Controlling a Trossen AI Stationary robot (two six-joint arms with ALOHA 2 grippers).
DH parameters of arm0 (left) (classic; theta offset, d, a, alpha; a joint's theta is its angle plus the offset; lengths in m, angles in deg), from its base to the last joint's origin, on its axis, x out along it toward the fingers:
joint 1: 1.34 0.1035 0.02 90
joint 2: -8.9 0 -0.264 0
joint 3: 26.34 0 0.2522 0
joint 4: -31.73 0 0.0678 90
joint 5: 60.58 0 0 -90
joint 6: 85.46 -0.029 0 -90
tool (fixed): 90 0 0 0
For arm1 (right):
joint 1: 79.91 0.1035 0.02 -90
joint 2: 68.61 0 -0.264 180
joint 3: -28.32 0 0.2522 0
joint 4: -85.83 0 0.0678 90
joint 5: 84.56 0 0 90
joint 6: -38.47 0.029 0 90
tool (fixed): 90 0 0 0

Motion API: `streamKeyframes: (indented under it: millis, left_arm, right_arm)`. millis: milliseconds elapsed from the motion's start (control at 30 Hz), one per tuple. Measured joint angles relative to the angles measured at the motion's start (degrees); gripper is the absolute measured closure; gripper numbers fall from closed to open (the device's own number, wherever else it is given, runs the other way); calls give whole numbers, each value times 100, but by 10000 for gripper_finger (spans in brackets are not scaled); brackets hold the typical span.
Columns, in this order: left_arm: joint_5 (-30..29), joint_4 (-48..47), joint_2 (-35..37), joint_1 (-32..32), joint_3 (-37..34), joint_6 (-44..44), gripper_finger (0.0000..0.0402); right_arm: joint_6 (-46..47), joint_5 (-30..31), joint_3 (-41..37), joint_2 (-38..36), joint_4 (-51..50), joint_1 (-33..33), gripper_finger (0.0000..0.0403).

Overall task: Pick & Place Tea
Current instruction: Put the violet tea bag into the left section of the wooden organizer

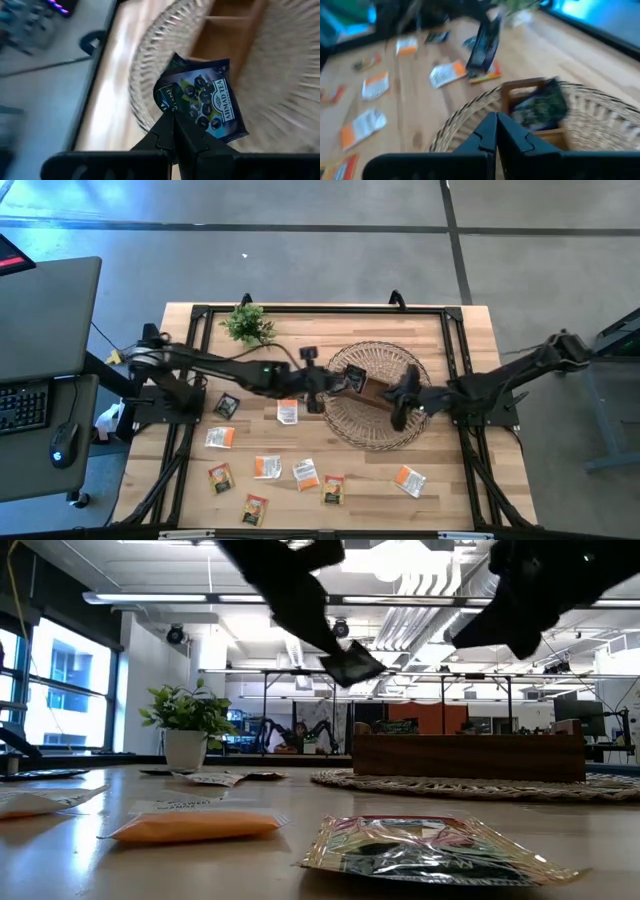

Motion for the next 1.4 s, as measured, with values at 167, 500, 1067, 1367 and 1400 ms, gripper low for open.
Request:
streamKeyframes:
  millis: [167,500,1067,1367,1400]
  left_arm:
    - [-807,326,-953,12,754,-655,401]
    - [-1192,262,-2000,8,1635,-1871,401]
    - [-1042,-215,-2028,8,1644,-3044,330]
    - [-1938,-815,-1671,-5,1628,-761,271]
    - [-1746,-1026,-1476,8,1632,-282,271]
  right_arm:
    - [-30,419,-720,-832,535,-15,401]
    - [-48,274,-1529,-1375,1141,-15,397]
    - [-48,112,-1598,-1373,1444,-9,401]
    - [-25,117,-1598,-1373,1496,-9,399]
    - [-21,118,-1598,-1373,1505,-9,400]
